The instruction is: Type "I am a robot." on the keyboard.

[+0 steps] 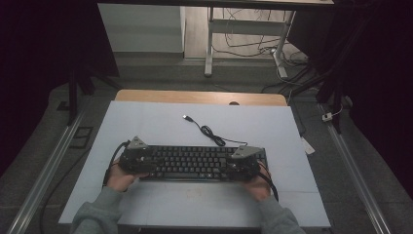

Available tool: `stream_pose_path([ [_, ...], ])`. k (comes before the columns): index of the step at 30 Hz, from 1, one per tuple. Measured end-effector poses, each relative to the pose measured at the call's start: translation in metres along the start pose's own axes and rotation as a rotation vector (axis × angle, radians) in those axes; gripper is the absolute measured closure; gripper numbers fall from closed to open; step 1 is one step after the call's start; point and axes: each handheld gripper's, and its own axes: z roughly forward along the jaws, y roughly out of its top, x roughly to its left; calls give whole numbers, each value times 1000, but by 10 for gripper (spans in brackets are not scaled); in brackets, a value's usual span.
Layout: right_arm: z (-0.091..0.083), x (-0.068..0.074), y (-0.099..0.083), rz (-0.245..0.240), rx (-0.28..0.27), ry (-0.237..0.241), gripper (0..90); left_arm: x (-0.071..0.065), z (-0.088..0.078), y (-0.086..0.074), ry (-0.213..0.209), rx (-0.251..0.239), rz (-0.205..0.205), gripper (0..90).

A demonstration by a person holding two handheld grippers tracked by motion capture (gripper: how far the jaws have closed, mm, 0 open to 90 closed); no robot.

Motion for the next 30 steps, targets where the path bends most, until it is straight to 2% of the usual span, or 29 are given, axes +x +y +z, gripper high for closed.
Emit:
stream_pose_path([
  [5, 0, 1, 0, 5, -6, 4, 489, 0, 6, 5, 5, 13, 4, 417],
  [10, -1, 0, 0, 7, -6, 2, 489, 0, 16, 16, 2, 26, 12, 427],
  [14, -2, -1, 0, 15, -13, -2, 489, 0, 25, 26, -1, 80, 54, 428],
  [18, -2, -2, 0, 18, -9, -5, 489, -1, 32, 30, -16, 92, 73, 439],
  [21, -2, -2, -1, 20, -7, -6, 489, -2, 37, 31, -9, 110, 95, 464],
  [24, -1, -2, -1, 16, -5, -6, 489, -3, 41, 31, -8, 110, 105, 519],
  [30, 0, -1, 0, 8, -4, -4, 489, -5, 44, 30, -28, 119, 136, 753],
])
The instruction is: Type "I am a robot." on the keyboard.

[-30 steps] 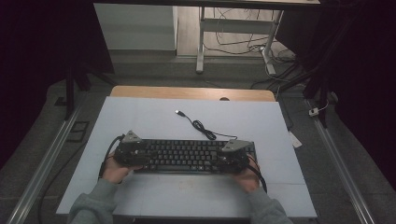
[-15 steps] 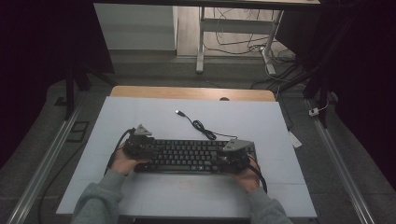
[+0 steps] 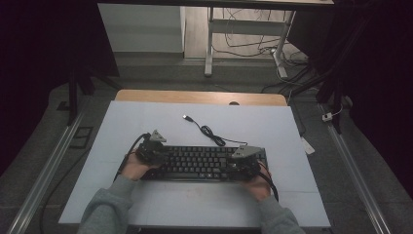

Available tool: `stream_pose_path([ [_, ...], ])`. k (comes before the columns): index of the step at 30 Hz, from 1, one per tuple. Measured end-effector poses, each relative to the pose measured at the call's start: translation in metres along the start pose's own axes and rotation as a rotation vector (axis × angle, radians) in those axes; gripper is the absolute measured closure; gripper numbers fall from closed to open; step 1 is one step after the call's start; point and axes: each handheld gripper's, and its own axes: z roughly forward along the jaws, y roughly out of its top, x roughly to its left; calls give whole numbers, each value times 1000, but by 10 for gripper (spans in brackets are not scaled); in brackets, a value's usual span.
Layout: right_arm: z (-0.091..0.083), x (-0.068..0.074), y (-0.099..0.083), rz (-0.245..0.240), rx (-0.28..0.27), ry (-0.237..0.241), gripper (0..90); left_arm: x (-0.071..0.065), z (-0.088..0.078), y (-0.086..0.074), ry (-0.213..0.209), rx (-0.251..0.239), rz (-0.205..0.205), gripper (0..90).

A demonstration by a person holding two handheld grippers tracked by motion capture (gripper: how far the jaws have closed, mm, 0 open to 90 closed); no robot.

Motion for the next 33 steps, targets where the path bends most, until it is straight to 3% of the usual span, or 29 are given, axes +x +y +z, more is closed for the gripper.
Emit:
stream_pose_path([
  [4, 1, 0, 0, -3, 6, -1, 488, -2, 2, 0, -21, 14, 17, 889],
  [8, 0, -1, 0, -1, 3, -1, 488, -6, 6, 0, -34, 34, 34, 891],
  [26, 0, -2, -1, 0, 3, -5, 488, -9, 14, -2, -14, 69, 45, 892],
  [33, 0, -1, 0, -2, 0, -4, 489, -10, 8, -1, -9, 27, 42, 892],
])
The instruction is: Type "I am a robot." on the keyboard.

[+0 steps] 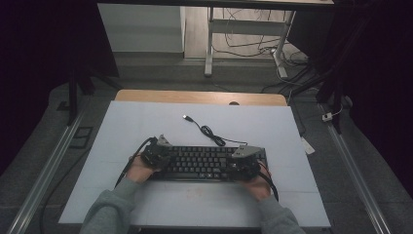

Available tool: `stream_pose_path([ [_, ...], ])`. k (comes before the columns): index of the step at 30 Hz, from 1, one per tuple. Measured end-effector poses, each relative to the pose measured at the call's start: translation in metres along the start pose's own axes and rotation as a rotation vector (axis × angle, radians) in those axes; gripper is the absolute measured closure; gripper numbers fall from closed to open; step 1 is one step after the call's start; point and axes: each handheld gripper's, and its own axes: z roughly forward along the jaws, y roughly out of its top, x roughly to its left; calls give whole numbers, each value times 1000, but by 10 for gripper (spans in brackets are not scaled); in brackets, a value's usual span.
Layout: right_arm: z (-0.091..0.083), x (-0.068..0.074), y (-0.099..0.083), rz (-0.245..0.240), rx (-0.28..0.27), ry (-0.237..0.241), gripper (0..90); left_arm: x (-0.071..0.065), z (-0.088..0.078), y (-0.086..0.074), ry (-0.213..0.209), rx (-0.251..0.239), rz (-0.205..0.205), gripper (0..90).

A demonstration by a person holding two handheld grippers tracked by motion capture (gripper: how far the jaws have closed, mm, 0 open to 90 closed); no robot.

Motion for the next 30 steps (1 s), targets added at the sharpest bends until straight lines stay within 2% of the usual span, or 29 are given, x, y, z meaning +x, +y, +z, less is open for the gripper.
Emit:
stream_pose_path([
  [4, -2, -1, 0, -1, -7, -7, 490, 3, -17, 3, -8, -80, -33, 892],
  [8, -2, -1, 0, 1, -7, -7, 490, 5, -31, 2, -10, -129, -60, 890],
  [12, -1, 0, 1, 0, -10, -3, 490, 7, -40, 1, -11, -161, -79, 784],
  [17, -1, 0, 0, -1, -5, 1, 490, 9, -46, 0, -2, -181, -105, 596],
  [20, 0, 1, 0, -1, -9, 3, 490, 10, -47, -1, 0, -187, -122, 530],
  [30, 0, 1, 1, 0, -19, 9, 490, 11, -46, -1, 8, -174, -134, 453],
])
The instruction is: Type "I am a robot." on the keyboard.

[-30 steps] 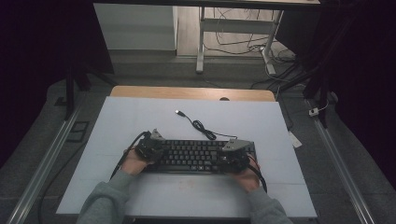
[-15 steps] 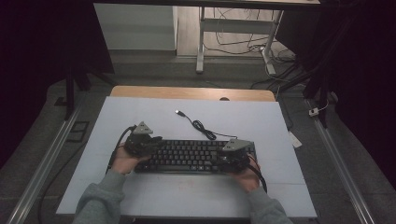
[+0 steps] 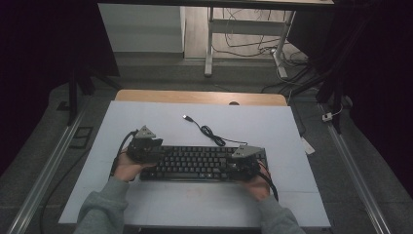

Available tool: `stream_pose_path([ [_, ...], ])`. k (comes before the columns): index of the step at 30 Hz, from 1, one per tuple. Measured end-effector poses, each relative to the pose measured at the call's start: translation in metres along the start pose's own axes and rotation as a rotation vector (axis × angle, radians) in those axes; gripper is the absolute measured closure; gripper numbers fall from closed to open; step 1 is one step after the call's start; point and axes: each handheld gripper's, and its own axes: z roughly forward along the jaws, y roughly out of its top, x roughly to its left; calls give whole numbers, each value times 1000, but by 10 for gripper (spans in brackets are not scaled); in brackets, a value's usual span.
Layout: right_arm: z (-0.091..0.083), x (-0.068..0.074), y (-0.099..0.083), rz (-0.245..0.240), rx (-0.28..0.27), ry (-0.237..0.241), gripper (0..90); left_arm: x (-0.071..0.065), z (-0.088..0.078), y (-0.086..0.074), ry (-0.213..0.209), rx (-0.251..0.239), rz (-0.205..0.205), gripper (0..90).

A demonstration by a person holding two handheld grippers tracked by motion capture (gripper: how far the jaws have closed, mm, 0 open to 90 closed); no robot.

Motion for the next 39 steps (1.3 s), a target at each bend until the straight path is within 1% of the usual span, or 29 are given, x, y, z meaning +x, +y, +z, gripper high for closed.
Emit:
stream_pose_path([
  [2, 0, 0, 1, -1, -1, -1, 490, 0, 1, 0, -2, 1, 0, 441],
  [5, 1, 1, 3, 2, -8, 10, 490, -1, 2, 0, -6, 3, 4, 426],
  [11, 7, 5, 10, -3, -18, 18, 494, -3, 5, 0, -13, 21, 16, 405],
  [12, 9, 5, 11, 1, -28, 27, 496, -3, 6, 0, -14, 24, 17, 403],
  [15, 13, 6, 16, 19, -37, 41, 501, -3, 7, 1, -13, 27, 20, 398],
  [18, 17, 7, 21, 8, -38, 48, 517, -3, 8, 0, -11, 28, 19, 394],
  [23, 23, 10, 30, -4, -41, 47, 623, -3, 10, 0, -7, 42, 24, 388],
  [30, 32, 14, 42, -17, -19, 90, 882, -4, 12, 0, -4, 51, 30, 380],
  [33, 36, 16, 44, -18, -10, 87, 896, -4, 14, -1, -4, 55, 30, 378],
  [34, 38, 16, 45, -22, 5, 80, 896, -4, 14, -1, -3, 56, 29, 377],
  [36, 41, 16, 46, -15, 15, 79, 896, -4, 14, -1, -3, 59, 30, 376],
  [39, 47, 17, 48, -13, 21, 87, 896, -4, 15, -1, -2, 62, 31, 374],
])
